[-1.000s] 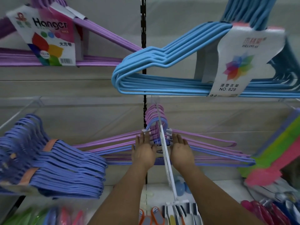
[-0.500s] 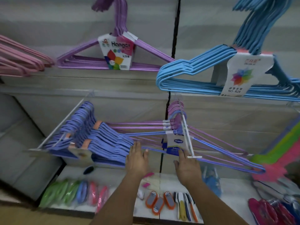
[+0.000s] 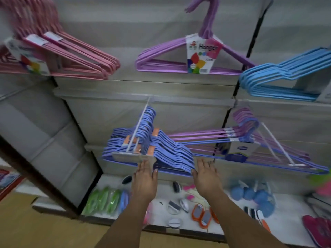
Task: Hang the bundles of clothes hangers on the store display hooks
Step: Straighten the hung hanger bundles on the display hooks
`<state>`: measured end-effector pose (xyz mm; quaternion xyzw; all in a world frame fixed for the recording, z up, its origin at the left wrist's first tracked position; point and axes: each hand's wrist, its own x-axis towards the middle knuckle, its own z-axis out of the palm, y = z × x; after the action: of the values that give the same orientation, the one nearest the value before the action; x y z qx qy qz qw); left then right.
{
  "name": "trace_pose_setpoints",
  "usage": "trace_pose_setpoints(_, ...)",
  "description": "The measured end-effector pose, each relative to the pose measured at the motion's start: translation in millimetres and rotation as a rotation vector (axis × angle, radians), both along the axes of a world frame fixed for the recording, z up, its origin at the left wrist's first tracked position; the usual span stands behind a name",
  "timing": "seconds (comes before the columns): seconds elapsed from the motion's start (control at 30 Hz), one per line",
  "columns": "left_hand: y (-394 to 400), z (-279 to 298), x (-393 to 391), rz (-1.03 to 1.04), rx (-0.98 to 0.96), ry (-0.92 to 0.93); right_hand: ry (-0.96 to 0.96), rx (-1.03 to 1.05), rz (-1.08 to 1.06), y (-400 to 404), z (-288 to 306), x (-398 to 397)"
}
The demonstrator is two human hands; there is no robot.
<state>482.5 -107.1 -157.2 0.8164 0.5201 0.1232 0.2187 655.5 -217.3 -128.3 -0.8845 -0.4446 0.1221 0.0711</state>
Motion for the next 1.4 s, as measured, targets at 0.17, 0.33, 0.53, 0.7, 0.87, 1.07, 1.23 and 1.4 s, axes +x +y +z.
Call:
trace_pose_setpoints(0.17,55.0,8.1,-56.2,0.009,0.042,0.072,0.015,0.000,-0.028,45.6,13.4,-48.3)
trace_pose_setpoints(0.33,102.9,16.5,-81.6,-0.071,-0.002,0.108,0.019,0.027,-0.043,88.4,28.6,-65.7)
trace_pose_setpoints(0.53,137.9,14.5,-59.1,-0.138,-0.015,0.072,0.019,0.050,-0.029,124.9,35.1,-65.3)
trace_pose_setpoints(0.7,165.9,5.8,-43.1,-0.230,-0.045,0.198,0.055,0.087,-0.061,149.0,20.0,-58.1)
trace_pose_setpoints(0.87,182.9,7.2,-38.3,-0.388,-0.158,0.240,0.157,0.146,-0.144,184.8,7.0,-51.5)
trace_pose_setpoints(1.07,224.1,12.4,-6.1,-0.468,-0.210,0.274,0.267,0.202,-0.214,232.4,-0.1,-29.6)
trace_pose_setpoints(1.23,246.6,11.7,12.1,-0.364,-0.250,0.072,0.262,0.179,-0.289,239.7,-11.1,-7.2)
trace_pose_setpoints(1.4,259.9,4.2,31.0,-0.190,-0.121,-0.111,0.304,0.205,-0.280,255.2,-20.3,-4.6)
